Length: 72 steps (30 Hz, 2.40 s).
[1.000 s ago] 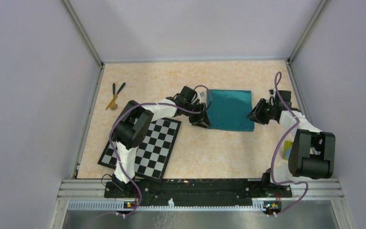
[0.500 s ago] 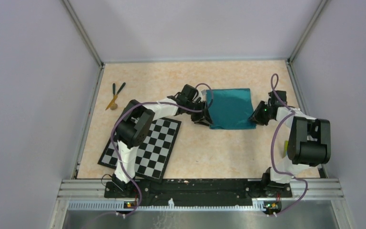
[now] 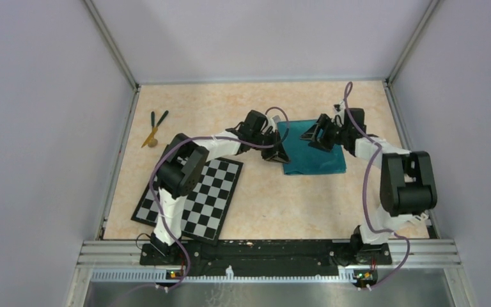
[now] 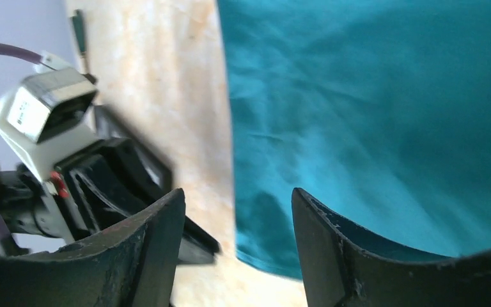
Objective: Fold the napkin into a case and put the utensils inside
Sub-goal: Smooth out the square-folded napkin at the center of the board.
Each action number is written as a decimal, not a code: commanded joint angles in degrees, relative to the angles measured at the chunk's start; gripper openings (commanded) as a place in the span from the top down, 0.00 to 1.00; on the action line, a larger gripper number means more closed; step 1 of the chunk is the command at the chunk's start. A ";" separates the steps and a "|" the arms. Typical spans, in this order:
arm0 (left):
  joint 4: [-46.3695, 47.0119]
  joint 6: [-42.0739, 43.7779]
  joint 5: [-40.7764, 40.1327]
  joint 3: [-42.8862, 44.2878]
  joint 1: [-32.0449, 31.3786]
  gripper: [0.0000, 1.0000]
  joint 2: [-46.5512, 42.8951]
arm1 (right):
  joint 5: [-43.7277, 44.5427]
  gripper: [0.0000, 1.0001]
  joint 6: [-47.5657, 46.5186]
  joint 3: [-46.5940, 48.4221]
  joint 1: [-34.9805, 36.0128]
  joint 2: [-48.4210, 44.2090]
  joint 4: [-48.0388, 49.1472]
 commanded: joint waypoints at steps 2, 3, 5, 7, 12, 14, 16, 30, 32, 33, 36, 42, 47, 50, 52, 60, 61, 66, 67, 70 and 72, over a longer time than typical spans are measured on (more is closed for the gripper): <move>6.19 -1.04 1.55 1.99 -0.49 0.88 3.94 | -14.84 0.39 12.58 5.42 4.46 11.91 19.04; 6.04 -0.75 1.42 1.98 -0.56 0.89 4.52 | -15.36 0.38 13.82 6.14 5.46 13.51 20.81; 5.34 -0.01 0.78 1.53 -0.49 0.93 5.42 | -16.19 0.34 16.17 7.12 6.80 16.67 25.21; 5.18 0.85 -0.65 0.10 -0.51 0.94 5.25 | -17.09 0.33 18.03 8.24 8.04 19.29 28.10; 5.27 2.16 -2.73 -2.53 -0.42 0.99 5.79 | -16.08 0.33 20.16 11.41 9.57 24.37 30.50; 5.56 2.12 -3.19 -3.33 -0.41 1.00 6.19 | -15.58 0.35 21.29 12.58 9.80 26.67 31.35; 5.64 2.09 -3.65 -3.99 -0.46 1.00 6.39 | -14.78 0.37 22.12 13.77 10.03 28.38 31.87; 4.03 2.83 -6.24 -5.98 -0.46 1.00 6.88 | -4.50 0.41 16.46 29.34 10.73 38.81 20.84; 4.10 2.76 -6.14 -6.20 -0.43 1.00 7.10 | -3.62 0.41 15.71 33.10 10.69 41.49 19.39; 4.19 2.73 -6.11 -6.24 -0.43 1.00 7.15 | -3.29 0.41 15.03 35.56 10.68 43.33 18.26; 4.30 2.90 -6.33 -6.53 -0.41 1.00 7.11 | -4.00 0.40 14.15 44.27 10.68 49.68 15.43; 2.50 5.10 -6.36 -4.83 -0.46 1.00 6.05 | -9.51 0.39 15.13 60.68 10.28 57.36 10.75; -0.44 6.28 -4.26 -0.59 -0.43 0.75 3.54 | -11.49 0.34 14.06 61.94 6.66 47.15 3.82; -2.01 6.73 -2.80 2.51 -0.43 0.64 2.12 | -12.62 0.30 13.43 53.20 2.86 38.03 5.10; -2.16 6.40 -1.42 4.20 -0.45 0.59 1.32 | -13.50 0.28 12.44 46.14 0.74 32.89 6.44; 0.95 2.82 2.85 8.52 -0.57 0.69 5.77 | -16.43 0.28 13.76 23.10 -7.58 23.17 17.87; 1.22 2.58 2.75 8.66 -0.66 0.71 7.03 | -16.85 0.28 13.57 22.06 -8.23 23.50 18.37; 1.07 3.06 1.89 8.08 -0.77 0.77 11.06 | -16.38 0.28 11.83 20.25 -9.86 25.69 19.94; 1.05 3.13 1.46 7.26 -0.79 0.79 11.25 | -16.31 0.28 11.74 20.01 -10.26 26.50 20.48; 1.41 3.92 -0.52 4.51 -0.77 0.83 10.98 | -16.02 0.28 11.66 19.50 -11.63 28.93 23.35; 1.55 4.12 -1.76 2.64 -0.73 0.85 10.84 | -15.12 0.28 10.88 20.17 -12.29 30.87 23.46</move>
